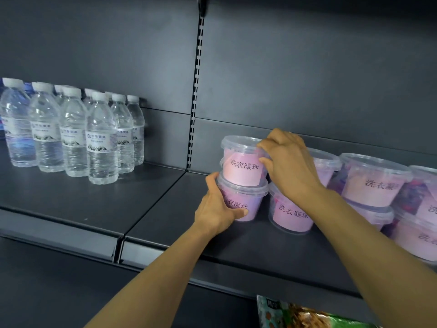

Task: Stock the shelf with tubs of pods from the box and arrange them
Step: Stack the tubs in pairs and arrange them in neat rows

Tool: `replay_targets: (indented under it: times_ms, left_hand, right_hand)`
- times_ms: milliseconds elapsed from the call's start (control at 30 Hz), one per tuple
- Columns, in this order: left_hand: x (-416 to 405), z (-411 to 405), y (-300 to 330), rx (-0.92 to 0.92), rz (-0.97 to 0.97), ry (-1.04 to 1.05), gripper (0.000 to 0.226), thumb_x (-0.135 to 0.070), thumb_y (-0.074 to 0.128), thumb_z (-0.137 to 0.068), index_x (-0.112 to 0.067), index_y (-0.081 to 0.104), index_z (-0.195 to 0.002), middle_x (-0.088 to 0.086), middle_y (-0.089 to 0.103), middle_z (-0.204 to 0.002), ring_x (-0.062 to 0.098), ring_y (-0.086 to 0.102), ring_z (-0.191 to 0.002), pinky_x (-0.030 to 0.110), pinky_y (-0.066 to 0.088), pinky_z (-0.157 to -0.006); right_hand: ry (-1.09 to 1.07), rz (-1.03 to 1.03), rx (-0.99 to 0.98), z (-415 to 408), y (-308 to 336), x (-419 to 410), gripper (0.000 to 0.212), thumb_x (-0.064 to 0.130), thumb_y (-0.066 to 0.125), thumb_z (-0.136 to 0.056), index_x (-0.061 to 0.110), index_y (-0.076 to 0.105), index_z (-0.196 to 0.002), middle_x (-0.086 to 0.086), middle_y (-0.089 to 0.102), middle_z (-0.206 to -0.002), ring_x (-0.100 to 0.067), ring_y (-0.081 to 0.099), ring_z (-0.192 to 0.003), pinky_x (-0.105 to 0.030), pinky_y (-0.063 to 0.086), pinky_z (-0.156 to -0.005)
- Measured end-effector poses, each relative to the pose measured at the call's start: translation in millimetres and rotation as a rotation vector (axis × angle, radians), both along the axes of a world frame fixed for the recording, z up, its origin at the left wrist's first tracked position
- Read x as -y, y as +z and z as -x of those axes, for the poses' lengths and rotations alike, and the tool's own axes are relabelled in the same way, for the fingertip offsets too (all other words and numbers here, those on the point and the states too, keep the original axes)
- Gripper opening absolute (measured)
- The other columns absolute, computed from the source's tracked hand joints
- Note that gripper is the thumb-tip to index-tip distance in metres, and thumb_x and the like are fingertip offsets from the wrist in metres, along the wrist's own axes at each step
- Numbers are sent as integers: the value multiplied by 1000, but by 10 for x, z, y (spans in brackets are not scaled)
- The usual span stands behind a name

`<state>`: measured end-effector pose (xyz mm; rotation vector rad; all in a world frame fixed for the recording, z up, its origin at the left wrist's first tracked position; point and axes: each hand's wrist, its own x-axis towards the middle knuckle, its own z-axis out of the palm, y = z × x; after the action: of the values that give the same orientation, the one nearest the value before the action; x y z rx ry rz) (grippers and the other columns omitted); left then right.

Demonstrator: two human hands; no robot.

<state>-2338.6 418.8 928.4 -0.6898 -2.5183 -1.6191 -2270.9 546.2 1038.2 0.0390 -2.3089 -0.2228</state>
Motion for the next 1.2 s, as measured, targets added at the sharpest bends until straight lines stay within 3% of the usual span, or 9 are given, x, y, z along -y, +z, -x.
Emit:
replay_targets:
  times_ms: [300, 500, 767, 933, 1000, 1100, 1200]
  left_hand:
    - [18, -73, 30, -71, 84, 63, 94, -34, 79, -67, -37, 11, -133, -5, 57, -110, 25, 59, -100, 40, 50, -82]
    - [6, -93, 31, -100, 112, 118, 87, -39, 78, -67, -35, 14, -127, -6, 59, -107, 24, 59, -100, 37, 48, -78]
    - [-11, -96, 15, -135, 124, 132, 87, -39, 75, -70, -31, 13, -130, -6, 57, -116, 23, 58, -103, 31, 41, -73]
    - [-15, -81, 7, -129, 112, 123, 88, -39, 75, -70, -32, 13, -130, -7, 55, -119, 22, 57, -104, 31, 41, -74]
    - [-6, -74, -1, -125, 103, 118, 88, -39, 76, -69, -33, 13, -130, -8, 55, -118, 22, 57, -104, 32, 43, -75]
    - [7, -67, -5, -123, 82, 107, 89, -38, 78, -68, -34, 13, -129, -8, 54, -118, 22, 57, -105, 35, 46, -78]
    - [19, -49, -8, -119, 45, 83, 91, -37, 80, -66, -33, 15, -130, -6, 54, -122, 24, 57, -108, 41, 49, -83]
  right_hand:
    - [-11, 7, 17, -12, 3, 83, 12, 4, 61, -81, 0, 61, -92, -13, 54, -98, -34, 51, -92, -39, 43, -79]
    - [-11, 12, 30, -21, 20, 156, 7, 4, 57, -84, 1, 59, -89, -13, 53, -101, -33, 50, -95, -36, 36, -78]
    - [-50, -11, 36, -73, 61, 216, 15, 8, 51, -91, 2, 58, -103, -11, 50, -112, -30, 45, -100, -30, 25, -74]
    - [-46, -10, -35, -13, -26, 190, 10, -1, 62, -80, 0, 61, -89, -14, 56, -97, -34, 53, -86, -30, 28, -68]
    - [-42, -6, -41, 6, -36, 177, 13, 1, 61, -82, 1, 61, -95, -13, 55, -101, -33, 52, -90, -31, 31, -69]
    - [-9, 60, -21, -14, -53, 154, 34, 10, 61, -85, 6, 56, -119, -10, 50, -115, -31, 49, -104, -36, 39, -85]
    - [30, 213, -180, -260, -165, 87, 50, 6, 66, -80, 7, 53, -128, -13, 50, -120, -31, 51, -107, -38, 41, -91]
